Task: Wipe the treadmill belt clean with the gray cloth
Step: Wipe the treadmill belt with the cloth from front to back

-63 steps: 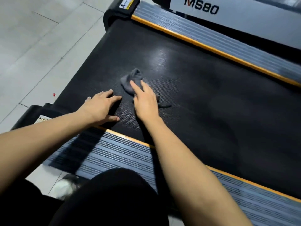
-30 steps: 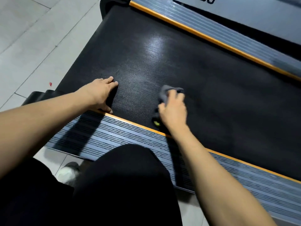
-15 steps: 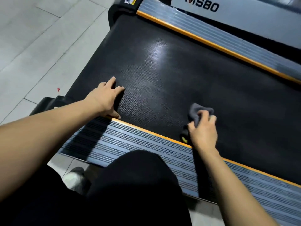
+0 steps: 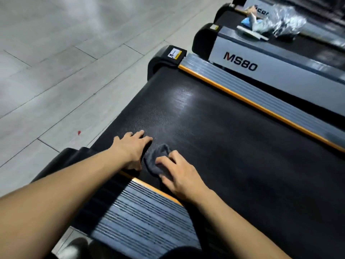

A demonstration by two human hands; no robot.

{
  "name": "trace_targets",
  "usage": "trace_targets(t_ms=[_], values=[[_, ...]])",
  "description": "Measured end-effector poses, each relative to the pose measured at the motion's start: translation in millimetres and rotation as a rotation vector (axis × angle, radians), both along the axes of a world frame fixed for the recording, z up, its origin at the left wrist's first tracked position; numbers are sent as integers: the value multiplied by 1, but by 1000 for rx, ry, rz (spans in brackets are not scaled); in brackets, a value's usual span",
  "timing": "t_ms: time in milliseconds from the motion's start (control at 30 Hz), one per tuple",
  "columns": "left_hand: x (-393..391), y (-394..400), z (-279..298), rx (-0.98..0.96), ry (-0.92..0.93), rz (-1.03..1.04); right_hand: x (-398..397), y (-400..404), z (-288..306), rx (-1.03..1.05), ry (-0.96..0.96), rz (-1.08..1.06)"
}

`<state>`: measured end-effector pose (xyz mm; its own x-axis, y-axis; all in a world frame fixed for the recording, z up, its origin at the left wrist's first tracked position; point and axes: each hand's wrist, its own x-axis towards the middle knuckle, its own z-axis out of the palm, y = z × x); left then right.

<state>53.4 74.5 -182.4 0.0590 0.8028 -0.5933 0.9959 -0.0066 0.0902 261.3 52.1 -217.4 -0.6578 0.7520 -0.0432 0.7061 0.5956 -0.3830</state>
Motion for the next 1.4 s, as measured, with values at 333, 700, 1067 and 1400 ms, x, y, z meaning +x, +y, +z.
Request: trace_targets(t_ms=[333, 700, 1067, 1400], values=[[-5, 19, -21, 374, -12, 60, -14, 72, -23, 254, 41, -94], [-18, 83, -64, 623, -89, -45, -27, 301, -38, 250, 50, -807], [-15, 87, -83, 654, -204, 35, -127, 376, -44, 254, 94, -148], [-11, 84, -84, 659, -203, 69, -72, 372, -51, 304, 159, -587]])
